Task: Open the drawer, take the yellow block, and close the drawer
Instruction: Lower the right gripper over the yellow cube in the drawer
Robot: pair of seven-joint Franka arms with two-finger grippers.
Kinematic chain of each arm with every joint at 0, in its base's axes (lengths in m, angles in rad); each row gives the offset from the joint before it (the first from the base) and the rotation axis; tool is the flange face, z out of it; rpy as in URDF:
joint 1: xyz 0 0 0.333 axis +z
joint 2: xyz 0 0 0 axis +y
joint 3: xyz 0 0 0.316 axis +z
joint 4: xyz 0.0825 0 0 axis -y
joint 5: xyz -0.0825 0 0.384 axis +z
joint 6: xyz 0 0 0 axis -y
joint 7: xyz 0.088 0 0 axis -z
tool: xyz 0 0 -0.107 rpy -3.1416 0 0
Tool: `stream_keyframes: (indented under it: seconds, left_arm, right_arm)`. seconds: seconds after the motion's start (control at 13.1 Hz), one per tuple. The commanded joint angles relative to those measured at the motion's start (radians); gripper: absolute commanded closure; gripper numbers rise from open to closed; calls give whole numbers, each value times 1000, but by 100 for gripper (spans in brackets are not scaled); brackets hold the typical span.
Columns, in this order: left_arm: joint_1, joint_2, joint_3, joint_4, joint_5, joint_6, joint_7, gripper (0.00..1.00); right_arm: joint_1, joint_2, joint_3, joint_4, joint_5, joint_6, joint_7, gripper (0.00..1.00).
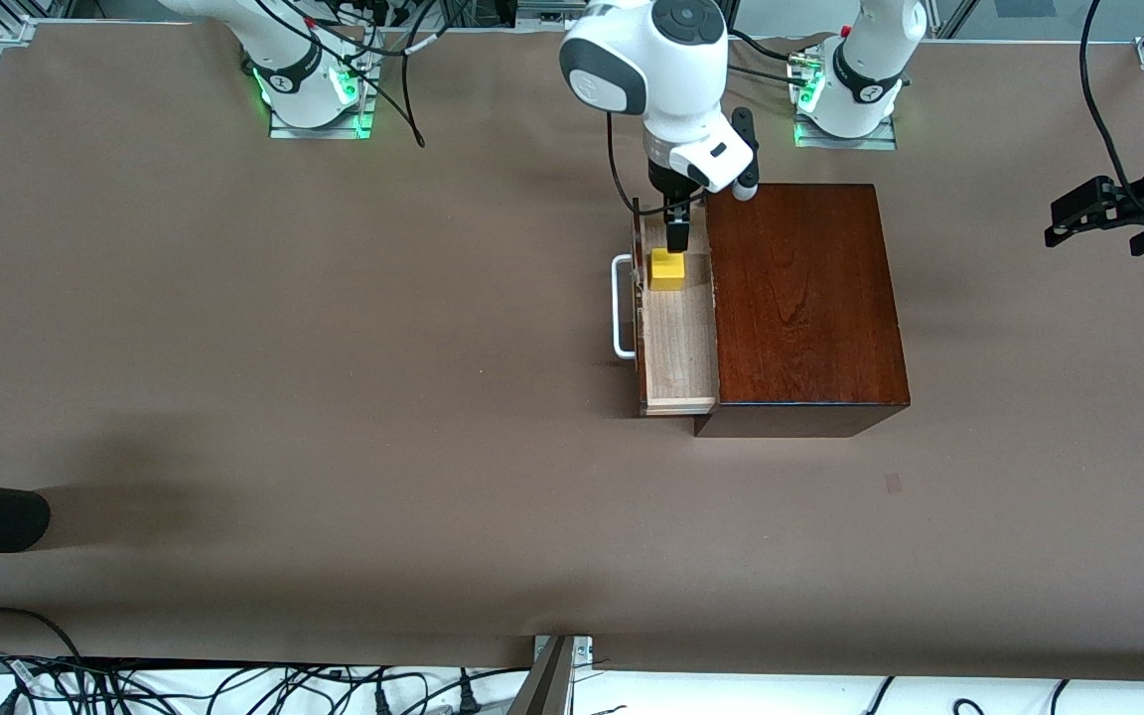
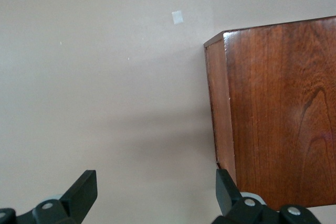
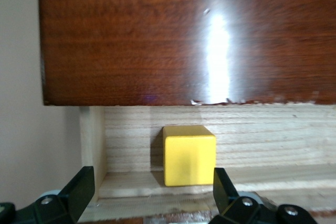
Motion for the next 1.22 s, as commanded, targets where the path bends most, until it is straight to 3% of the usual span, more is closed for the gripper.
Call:
stream_keyframes:
  seconds: [0.0, 0.23, 0.53, 0.69, 1.15]
  left_arm:
    - [7, -3, -64, 19, 33, 8, 13, 0]
    - [-58, -3, -30, 24, 37, -18, 12, 0]
    - [-258, 39, 162, 79, 48, -38, 10, 0]
    - [-263, 57, 161, 136, 48, -81, 7, 0]
    - [-269, 53, 133, 142, 48, -128, -22, 0]
  right_arm:
    - [8, 47, -16, 56, -26, -9, -59, 0]
    - [7, 48, -19, 64, -49, -6, -70, 0]
    - [-1, 79, -19, 64, -50, 43, -70, 0]
    - [-2, 93, -20, 64, -50, 58, -69, 0]
    - [-10, 116, -25, 64, -50, 95, -64, 0]
